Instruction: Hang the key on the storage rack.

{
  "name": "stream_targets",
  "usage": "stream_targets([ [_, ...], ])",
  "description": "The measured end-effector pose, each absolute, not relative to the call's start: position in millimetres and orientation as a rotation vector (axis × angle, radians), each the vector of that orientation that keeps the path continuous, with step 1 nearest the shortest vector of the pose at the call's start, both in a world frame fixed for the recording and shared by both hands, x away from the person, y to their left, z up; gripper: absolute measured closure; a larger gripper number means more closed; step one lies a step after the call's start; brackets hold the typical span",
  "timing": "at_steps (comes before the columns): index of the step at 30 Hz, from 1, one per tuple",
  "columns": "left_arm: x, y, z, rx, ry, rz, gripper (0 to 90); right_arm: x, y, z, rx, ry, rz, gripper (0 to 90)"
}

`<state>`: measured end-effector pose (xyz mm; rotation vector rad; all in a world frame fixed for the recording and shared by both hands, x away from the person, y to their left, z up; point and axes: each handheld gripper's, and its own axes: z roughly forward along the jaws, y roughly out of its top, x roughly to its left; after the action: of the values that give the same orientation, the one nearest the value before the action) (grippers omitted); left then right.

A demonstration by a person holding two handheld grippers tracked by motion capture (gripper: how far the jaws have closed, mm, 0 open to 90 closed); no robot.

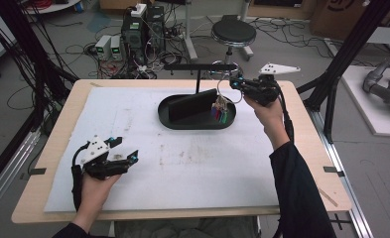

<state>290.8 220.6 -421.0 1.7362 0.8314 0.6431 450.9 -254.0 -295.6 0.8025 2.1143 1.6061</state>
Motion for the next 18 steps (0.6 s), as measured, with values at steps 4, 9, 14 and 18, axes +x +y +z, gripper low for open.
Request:
stream_targets([
  [4,291.7,221.1,-421.6,1.736,0.834,0.645,23.7,460.0,-254.7,-300.5,0.834,2.118,1.578,87.6],
  [9,291.8,220.2,-422.1,1.737,0.833,0.643,23.7,469.8,-255.0,-303.6,0.869,2.095,1.586,87.6],
  [14,291.6,220.4,-422.5,1.740,0.834,0.643,23.7,478.5,-253.0,-301.4,0.900,2.069,1.576,87.6],
  [18,290.9,221.9,-422.8,1.740,0.834,0.642,23.7,484.8,-252.2,-306.0,0.946,2.066,1.529,87.6],
])
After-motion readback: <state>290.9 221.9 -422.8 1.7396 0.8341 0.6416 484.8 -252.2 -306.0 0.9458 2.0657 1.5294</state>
